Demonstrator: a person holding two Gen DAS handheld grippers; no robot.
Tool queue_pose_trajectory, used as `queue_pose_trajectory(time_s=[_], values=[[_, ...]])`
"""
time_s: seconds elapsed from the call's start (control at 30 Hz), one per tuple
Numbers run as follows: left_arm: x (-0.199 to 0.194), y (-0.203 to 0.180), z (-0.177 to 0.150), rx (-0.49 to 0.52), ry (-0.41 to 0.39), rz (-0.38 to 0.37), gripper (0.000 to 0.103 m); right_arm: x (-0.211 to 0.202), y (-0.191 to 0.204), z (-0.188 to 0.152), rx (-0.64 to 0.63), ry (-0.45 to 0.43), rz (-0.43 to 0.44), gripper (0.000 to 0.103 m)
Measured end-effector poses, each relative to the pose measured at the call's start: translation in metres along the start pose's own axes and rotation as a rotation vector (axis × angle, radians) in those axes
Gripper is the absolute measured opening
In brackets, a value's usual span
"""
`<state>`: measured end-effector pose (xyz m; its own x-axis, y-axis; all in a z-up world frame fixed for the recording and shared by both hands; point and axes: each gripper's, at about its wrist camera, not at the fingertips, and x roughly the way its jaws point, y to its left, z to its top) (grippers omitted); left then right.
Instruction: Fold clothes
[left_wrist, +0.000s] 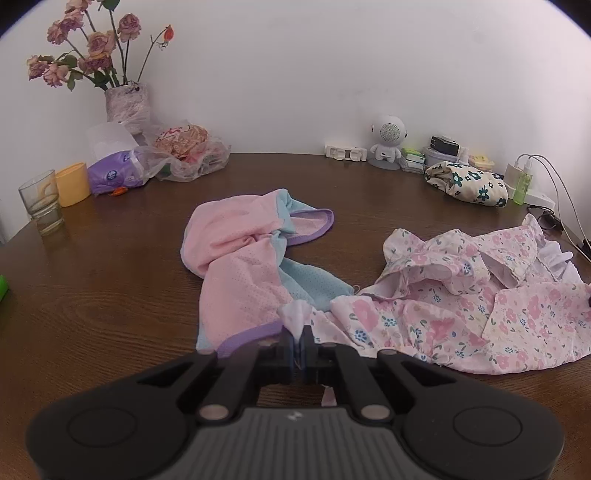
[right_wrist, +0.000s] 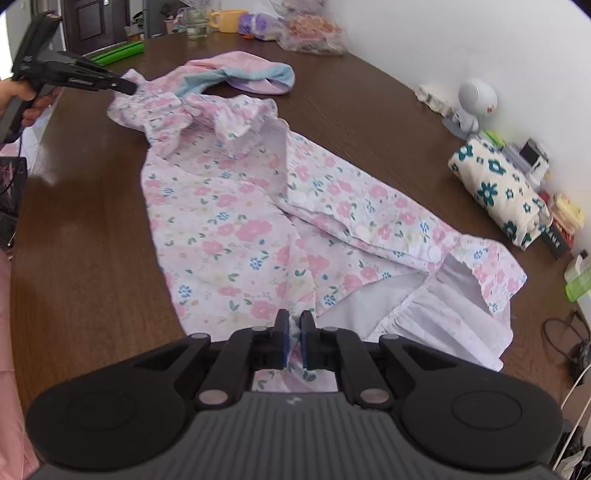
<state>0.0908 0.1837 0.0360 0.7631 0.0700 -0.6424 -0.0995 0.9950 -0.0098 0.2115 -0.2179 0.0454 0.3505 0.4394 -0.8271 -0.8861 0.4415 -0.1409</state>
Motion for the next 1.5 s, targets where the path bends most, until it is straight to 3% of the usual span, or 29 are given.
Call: queue_pose_trajectory(time_s=[0.17,0.3,0.37,0.47,0.5,0.6,0.73,0.77,0.9,0.97,1.0,1.07,1.13,1.17,1.23,1.3,1.33,1.37,1.4,1.5], values=[[-0.004,0.006,-0.01,-0.027,0.009,0.02,0.002,-0.055,0.064,-0.022,-0.132,-0.054,0.036,0.006],[-0.003,0.01,-0.017,-0.04,0.019,0.041,0.003,-0.058,0.114,-0.052,-0.176,0.017,0.119,0.006],[-0.004,0.012,-0.017,-0.05,0.013,0.053,0.009,-0.053,0.129,-0.063,-0.151,0.039,0.175,0.006],[-0.015,0.012,-0.017,-0.052,-0.017,0.078,0.015,-0.058,0.128,-0.07,-0.084,0.001,0.17,0.024],[-0.02,0.012,-0.016,-0.05,-0.028,0.078,0.018,-0.059,0.128,-0.073,-0.061,-0.012,0.168,0.038],[-0.039,0.008,-0.01,-0.033,-0.082,0.064,0.03,-0.082,0.098,-0.071,0.109,-0.196,0.213,0.043],[-0.053,-0.017,0.004,0.04,-0.134,-0.038,0.041,-0.083,0.071,-0.052,0.253,-0.365,0.214,0.066],[-0.054,-0.025,0.007,0.057,-0.138,-0.06,0.046,-0.074,0.07,-0.043,0.269,-0.363,0.232,0.066],[-0.039,-0.071,0.019,0.181,-0.118,-0.157,0.05,-0.028,0.092,-0.01,0.234,-0.268,0.264,0.062],[-0.027,-0.092,0.021,0.247,-0.099,-0.175,0.053,-0.006,0.107,0.005,0.175,-0.211,0.269,0.037],[-0.021,-0.1,0.023,0.282,-0.088,-0.168,0.054,0.001,0.12,0.008,0.125,-0.183,0.271,0.016],[-0.006,-0.118,0.021,0.379,-0.069,-0.15,0.061,0.009,0.144,0.013,0.019,-0.137,0.262,0.012],[0.011,-0.132,0.019,0.477,-0.054,-0.127,0.065,0.009,0.158,0.013,-0.028,-0.117,0.315,0.013],[0.02,-0.138,0.018,0.515,-0.046,-0.115,0.065,0.009,0.165,0.013,-0.051,-0.107,0.341,0.014],[0.029,-0.134,0.023,0.513,-0.037,-0.112,0.065,0.004,0.168,0.013,-0.059,-0.112,0.357,0.039],[0.038,-0.13,0.028,0.511,-0.028,-0.109,0.062,-0.006,0.153,0.014,-0.007,-0.161,0.356,0.043],[0.042,-0.128,0.031,0.51,-0.024,-0.108,0.046,-0.013,0.143,0.015,0.03,-0.192,0.354,0.043],[0.047,-0.126,0.033,0.509,-0.02,-0.106,0.021,-0.017,0.132,0.016,0.061,-0.21,0.319,0.043],[0.051,-0.124,0.036,0.508,-0.015,-0.104,0.011,-0.02,0.116,0.02,0.092,-0.217,0.246,0.043],[0.065,-0.118,0.043,0.504,-0.002,-0.1,0.006,-0.011,0.078,0.024,0.152,-0.148,0.071,0.045]])
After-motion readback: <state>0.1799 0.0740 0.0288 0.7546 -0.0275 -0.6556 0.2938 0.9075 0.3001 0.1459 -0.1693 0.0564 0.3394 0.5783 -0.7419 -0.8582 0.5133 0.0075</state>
